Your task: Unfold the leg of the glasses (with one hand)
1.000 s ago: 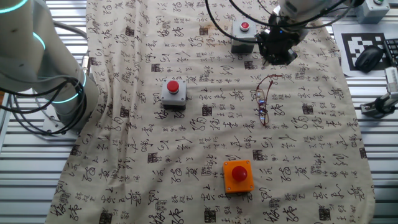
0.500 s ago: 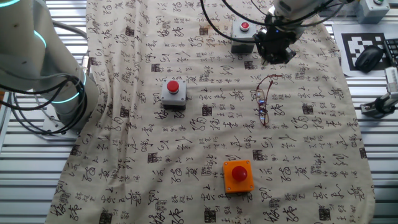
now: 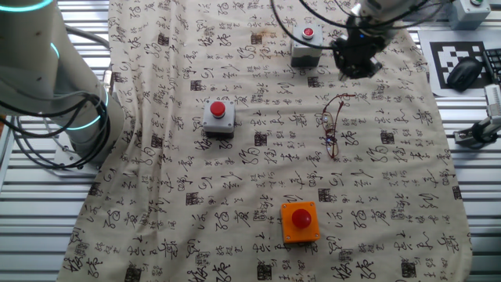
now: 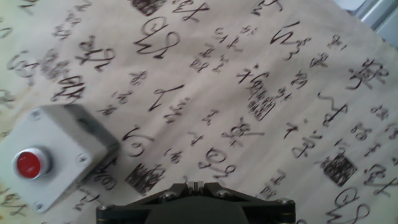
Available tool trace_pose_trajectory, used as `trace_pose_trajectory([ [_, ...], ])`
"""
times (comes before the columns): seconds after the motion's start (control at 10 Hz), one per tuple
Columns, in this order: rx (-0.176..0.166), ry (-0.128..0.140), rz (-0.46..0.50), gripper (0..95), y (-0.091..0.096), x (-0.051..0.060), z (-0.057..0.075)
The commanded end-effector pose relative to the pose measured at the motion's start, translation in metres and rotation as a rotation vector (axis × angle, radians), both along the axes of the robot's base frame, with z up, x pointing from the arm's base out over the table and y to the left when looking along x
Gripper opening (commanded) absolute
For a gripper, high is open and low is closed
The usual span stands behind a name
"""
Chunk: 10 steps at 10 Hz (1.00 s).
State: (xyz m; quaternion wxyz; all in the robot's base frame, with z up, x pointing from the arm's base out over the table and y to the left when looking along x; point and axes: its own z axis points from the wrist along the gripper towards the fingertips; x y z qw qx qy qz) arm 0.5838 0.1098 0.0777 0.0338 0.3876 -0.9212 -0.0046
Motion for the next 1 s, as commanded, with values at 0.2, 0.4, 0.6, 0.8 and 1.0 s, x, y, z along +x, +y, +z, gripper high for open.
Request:
trace_pose_trajectory([
  [0.2,-0.027,-0.014,0.047,0.0,-0.0062,-0.0012,-0.0034],
  [0.4,-0.040,-0.010,0.081,0.0,-0.0074,-0.0012,-0.0032],
  [0.6,-0.032,-0.010,0.070,0.0,-0.0074,-0.0012,-0.0032],
  [0.8,-0.024,-0.011,0.063,0.0,-0.0074,-0.0012,-0.0032],
  [1.0,-0.038,-0.010,0.071,0.0,-0.0081,-0.0015,-0.0039],
])
